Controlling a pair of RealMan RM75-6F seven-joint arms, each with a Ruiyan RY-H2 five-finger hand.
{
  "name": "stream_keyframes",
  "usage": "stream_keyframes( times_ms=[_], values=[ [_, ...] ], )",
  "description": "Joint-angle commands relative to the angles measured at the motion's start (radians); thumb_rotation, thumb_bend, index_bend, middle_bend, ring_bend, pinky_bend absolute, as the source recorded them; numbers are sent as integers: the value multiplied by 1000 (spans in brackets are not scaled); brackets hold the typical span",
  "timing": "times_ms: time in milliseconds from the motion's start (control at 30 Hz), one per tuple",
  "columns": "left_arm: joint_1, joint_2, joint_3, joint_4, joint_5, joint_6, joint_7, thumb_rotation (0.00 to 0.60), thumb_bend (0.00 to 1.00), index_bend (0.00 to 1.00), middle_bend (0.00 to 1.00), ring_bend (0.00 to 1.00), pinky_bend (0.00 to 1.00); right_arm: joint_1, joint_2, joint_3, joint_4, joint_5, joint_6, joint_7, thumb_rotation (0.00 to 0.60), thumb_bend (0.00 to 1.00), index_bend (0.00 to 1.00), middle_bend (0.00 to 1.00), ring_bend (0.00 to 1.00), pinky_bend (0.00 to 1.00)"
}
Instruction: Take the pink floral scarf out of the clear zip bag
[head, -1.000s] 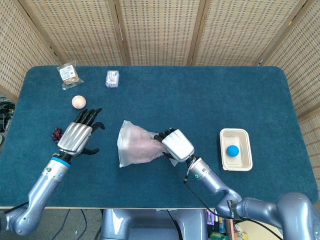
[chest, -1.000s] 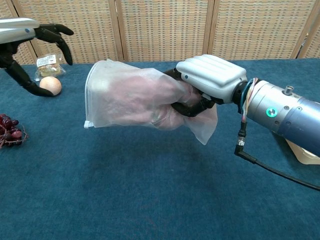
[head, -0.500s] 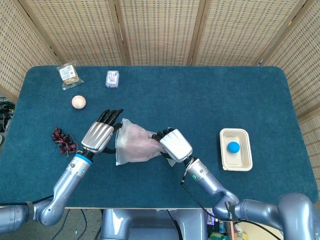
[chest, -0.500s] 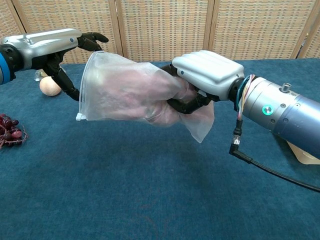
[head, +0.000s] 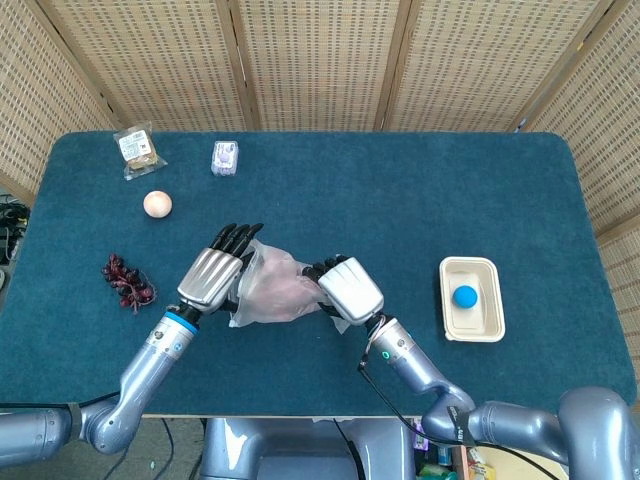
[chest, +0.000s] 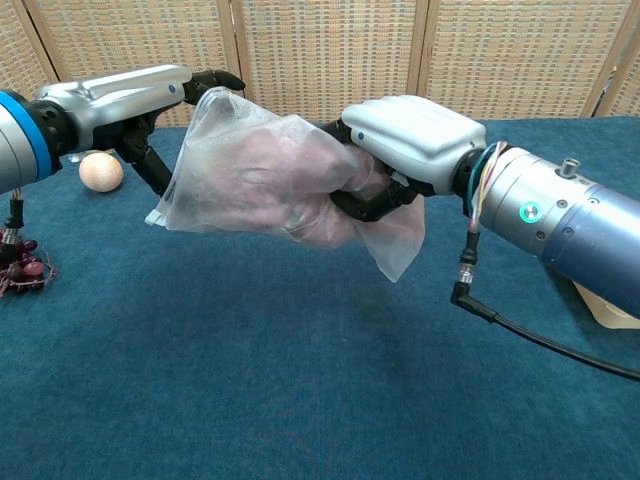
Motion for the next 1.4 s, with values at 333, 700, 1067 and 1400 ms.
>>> stream_keyframes(
  times_ms=[333, 700, 1067, 1400],
  values=[
    [-35, -72, 26, 47, 19, 26, 53, 600, 201, 483, 0, 0, 0, -8, 17, 9, -53, 16, 1, -33, 600, 1000, 551, 646, 540, 583],
    [-33, -79, 40, 79, 52, 53, 43, 600, 448, 653, 0, 0, 0, -14, 33, 4, -65, 7, 4, -30, 600, 1000, 551, 646, 540, 584],
    [-33, -71, 51, 97, 58, 43, 28, 600, 573, 690, 0, 0, 0, -14, 46, -13, -72, -16, -6, -17, 600, 1000, 551, 638, 540, 584],
    [-34, -76, 59, 164, 67, 9, -42, 600, 574, 695, 0, 0, 0, -27, 96, -40, -125, 33, -64, -68, 600, 348, 114, 141, 177, 358]
  ],
)
